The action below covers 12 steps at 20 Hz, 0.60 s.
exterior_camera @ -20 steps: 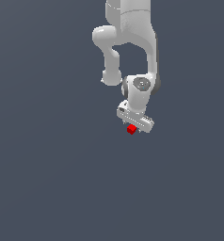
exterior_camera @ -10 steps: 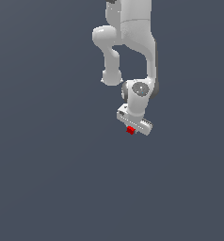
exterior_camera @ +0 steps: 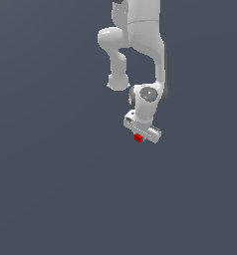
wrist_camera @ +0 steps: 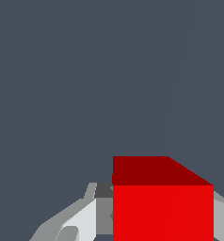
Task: Stack the red cube on top of the green cube.
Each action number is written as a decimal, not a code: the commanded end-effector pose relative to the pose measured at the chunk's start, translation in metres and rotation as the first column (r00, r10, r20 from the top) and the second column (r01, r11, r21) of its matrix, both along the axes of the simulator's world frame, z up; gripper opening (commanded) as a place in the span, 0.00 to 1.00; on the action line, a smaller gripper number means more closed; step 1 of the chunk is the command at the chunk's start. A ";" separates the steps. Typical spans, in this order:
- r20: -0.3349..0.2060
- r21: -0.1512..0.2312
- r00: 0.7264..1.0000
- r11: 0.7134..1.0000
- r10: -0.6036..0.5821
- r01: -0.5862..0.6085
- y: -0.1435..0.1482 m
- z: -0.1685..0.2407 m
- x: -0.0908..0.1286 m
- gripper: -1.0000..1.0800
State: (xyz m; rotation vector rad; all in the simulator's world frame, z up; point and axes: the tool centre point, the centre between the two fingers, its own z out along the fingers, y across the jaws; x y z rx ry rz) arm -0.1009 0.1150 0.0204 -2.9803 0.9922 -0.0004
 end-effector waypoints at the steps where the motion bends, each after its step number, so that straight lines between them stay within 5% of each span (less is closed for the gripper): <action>1: 0.000 0.000 1.000 1.000 0.000 0.000 0.000 0.001 0.000 0.00; 12: 0.000 0.000 1.000 1.000 -0.001 0.001 0.000 0.042 -0.001 0.00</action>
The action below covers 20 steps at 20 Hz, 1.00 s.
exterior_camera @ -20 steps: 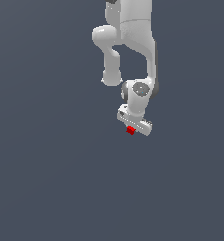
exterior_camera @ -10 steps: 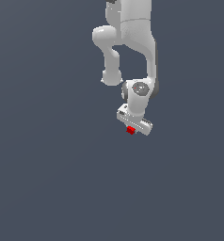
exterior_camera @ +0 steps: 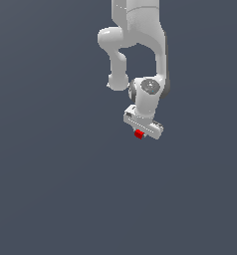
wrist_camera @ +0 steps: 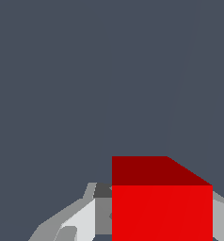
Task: Stack the red cube on top of the green cube.
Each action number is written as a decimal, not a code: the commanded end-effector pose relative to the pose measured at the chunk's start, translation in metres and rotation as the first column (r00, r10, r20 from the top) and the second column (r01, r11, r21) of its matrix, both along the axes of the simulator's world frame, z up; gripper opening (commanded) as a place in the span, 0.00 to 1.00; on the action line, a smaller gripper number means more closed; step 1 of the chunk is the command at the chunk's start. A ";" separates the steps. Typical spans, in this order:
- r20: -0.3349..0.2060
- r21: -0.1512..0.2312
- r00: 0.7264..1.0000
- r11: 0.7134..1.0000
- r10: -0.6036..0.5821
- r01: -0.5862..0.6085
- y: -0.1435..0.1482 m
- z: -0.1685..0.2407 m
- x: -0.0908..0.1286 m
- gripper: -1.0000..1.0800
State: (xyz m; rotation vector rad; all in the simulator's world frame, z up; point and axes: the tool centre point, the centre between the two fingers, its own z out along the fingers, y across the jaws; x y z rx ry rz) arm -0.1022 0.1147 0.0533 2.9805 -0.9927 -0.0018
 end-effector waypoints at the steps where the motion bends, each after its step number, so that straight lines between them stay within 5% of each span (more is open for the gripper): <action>1: 0.001 0.000 1.000 1.000 0.000 0.000 0.000 0.016 0.000 0.00; 10: 0.001 0.000 1.000 1.000 -0.001 0.001 0.000 0.061 0.000 0.00; 20: 0.001 0.000 1.000 1.000 -0.001 0.001 0.000 0.066 0.001 0.00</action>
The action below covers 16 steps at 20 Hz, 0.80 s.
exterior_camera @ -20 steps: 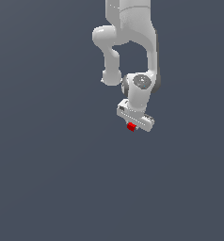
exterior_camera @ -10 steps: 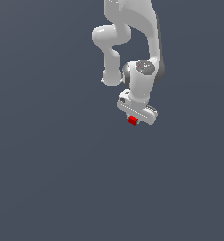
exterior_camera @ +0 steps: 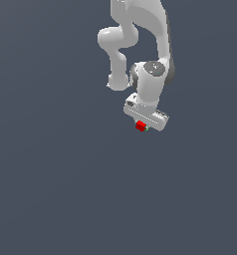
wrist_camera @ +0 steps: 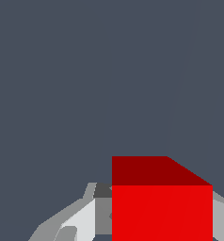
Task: Stack the red cube on top of the green cube.
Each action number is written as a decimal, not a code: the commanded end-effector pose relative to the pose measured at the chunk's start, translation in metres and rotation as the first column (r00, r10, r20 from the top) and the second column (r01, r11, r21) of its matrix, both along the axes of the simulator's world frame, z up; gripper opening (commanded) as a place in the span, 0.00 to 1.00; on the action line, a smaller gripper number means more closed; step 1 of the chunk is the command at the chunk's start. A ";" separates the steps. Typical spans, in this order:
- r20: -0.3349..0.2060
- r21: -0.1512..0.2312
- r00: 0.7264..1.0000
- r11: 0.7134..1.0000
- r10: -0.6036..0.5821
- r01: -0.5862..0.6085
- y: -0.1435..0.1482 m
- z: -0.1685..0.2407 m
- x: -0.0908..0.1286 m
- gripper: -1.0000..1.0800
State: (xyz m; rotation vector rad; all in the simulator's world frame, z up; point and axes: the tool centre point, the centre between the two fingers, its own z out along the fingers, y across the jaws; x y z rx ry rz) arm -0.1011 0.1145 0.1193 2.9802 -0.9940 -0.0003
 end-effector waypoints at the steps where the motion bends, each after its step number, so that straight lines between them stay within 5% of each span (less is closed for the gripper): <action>1: 0.000 0.000 1.000 1.000 0.000 0.000 0.001 -0.001 -0.002 0.00; 16: 0.000 0.000 1.000 1.000 0.001 -0.001 0.039 -0.047 -0.065 0.00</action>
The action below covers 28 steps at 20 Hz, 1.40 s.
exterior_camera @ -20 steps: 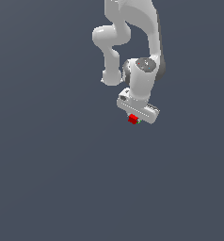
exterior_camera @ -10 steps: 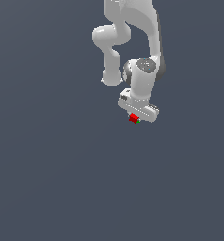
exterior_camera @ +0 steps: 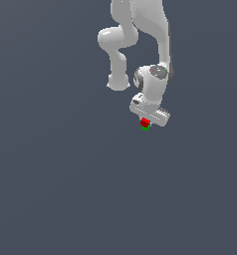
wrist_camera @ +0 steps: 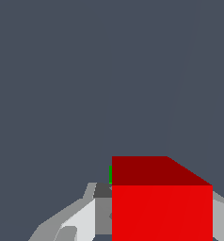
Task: Stack the red cube on top of the green cube.
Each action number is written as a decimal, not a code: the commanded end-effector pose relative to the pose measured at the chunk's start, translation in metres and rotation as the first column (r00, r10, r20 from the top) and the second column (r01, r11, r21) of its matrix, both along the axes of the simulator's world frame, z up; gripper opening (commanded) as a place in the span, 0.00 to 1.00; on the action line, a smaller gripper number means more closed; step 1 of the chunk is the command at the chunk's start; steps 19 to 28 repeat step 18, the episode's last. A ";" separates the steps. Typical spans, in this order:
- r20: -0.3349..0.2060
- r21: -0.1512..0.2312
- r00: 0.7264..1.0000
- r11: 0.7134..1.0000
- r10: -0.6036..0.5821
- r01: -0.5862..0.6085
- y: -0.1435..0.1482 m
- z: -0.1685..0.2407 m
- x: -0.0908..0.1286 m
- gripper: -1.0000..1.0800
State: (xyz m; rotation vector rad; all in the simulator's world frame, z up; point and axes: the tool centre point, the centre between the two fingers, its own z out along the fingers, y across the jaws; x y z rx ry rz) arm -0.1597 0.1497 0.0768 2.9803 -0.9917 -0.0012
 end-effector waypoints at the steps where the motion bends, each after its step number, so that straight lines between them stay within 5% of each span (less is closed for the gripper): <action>1: 0.001 0.000 1.000 1.000 -0.001 0.001 0.006 -0.007 -0.010 0.00; 8: 0.001 0.000 1.000 1.000 -0.001 0.001 0.014 -0.016 -0.020 0.00; 9: 0.001 0.000 1.000 1.000 -0.001 0.001 0.014 -0.016 -0.020 0.96; 28: 0.001 0.000 1.000 1.000 -0.001 0.001 0.014 -0.016 -0.020 0.96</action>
